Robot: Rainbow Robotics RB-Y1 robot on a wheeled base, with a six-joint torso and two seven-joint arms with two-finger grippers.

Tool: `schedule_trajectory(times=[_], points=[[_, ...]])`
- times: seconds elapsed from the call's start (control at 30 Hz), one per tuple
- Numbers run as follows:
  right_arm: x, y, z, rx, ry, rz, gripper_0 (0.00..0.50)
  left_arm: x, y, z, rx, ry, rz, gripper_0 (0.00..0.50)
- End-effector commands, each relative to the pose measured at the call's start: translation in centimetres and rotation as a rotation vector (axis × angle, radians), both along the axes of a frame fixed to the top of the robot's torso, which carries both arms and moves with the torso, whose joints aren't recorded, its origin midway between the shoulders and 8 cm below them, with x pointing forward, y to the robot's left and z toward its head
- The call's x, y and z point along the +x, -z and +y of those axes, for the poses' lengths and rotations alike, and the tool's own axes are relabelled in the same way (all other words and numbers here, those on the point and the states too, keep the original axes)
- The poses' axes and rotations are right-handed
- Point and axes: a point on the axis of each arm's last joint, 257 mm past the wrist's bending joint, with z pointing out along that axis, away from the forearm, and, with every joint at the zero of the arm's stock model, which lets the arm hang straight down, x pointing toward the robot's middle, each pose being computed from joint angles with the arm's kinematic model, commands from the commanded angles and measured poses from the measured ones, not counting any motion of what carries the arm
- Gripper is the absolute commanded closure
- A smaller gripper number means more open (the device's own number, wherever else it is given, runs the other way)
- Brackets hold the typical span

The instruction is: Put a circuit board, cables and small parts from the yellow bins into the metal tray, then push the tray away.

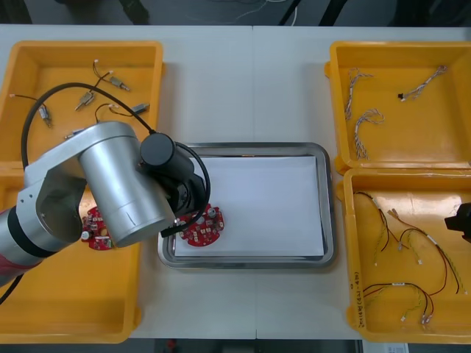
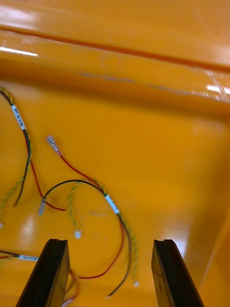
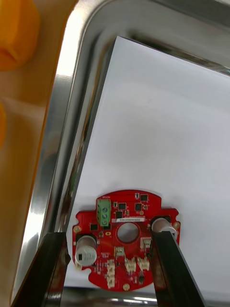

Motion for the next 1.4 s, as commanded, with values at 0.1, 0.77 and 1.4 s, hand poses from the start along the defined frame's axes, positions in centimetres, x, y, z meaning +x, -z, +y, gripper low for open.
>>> schedule_trajectory(times=[0.1, 0.77, 1.4], points=[[1.1, 0.0, -0.2, -0.099, -0.165, -0.017, 0.0, 0.9, -6.2, 0.4, -0.039, -0.006, -0.046, 0.0], [1.5, 5.3, -0.1, -0.183, -0.488, 0.009, 0.0, 0.3, -13.6, 10.3, 0.06, 0.061, 0.029, 0.0], [3.0, 8.2, -1.4, -0.233, -0.487, -0.016, 0.0, 2.7, -17.3, 21.8, 0.103, 0.024, 0.082, 0.0]])
